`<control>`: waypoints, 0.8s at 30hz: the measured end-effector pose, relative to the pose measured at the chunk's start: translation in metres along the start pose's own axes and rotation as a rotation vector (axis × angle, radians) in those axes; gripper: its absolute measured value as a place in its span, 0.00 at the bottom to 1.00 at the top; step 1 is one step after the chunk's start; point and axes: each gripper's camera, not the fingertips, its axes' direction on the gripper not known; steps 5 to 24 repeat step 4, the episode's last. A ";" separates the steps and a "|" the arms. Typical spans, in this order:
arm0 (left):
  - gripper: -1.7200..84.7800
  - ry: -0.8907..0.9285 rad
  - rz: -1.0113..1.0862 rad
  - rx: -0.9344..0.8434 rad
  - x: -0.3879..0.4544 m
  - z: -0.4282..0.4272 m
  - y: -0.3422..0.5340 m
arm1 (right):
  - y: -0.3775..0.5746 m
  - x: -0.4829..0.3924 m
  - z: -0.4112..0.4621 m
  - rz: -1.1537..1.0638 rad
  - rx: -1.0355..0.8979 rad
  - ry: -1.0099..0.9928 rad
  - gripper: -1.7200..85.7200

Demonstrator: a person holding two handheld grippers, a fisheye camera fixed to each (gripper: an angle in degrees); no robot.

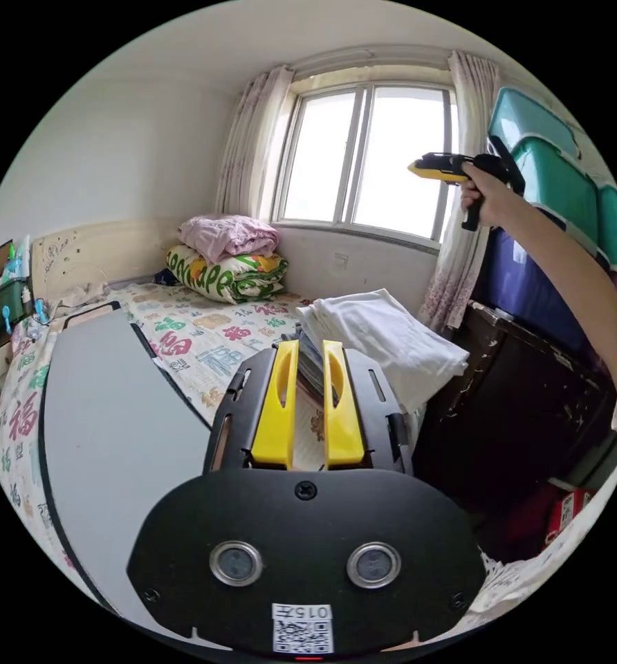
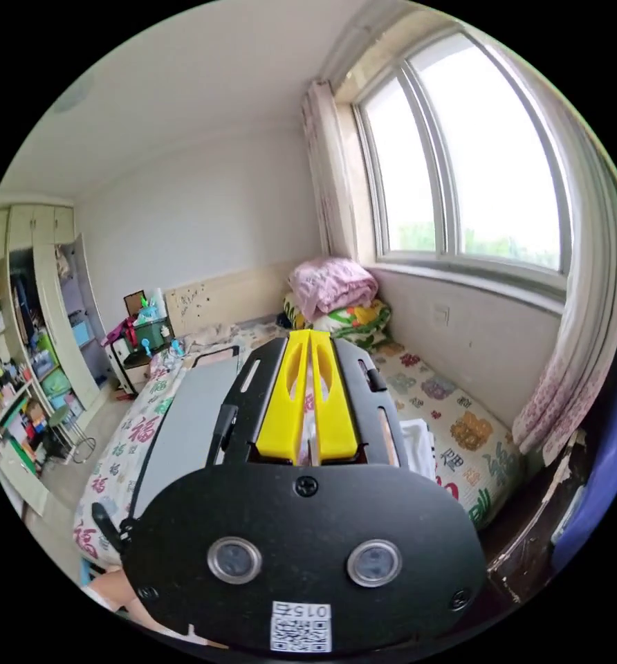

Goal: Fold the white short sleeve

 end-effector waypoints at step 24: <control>0.05 -0.258 0.063 0.179 0.045 -0.131 0.101 | 0.097 -0.082 -0.104 -0.234 0.354 -0.098 0.01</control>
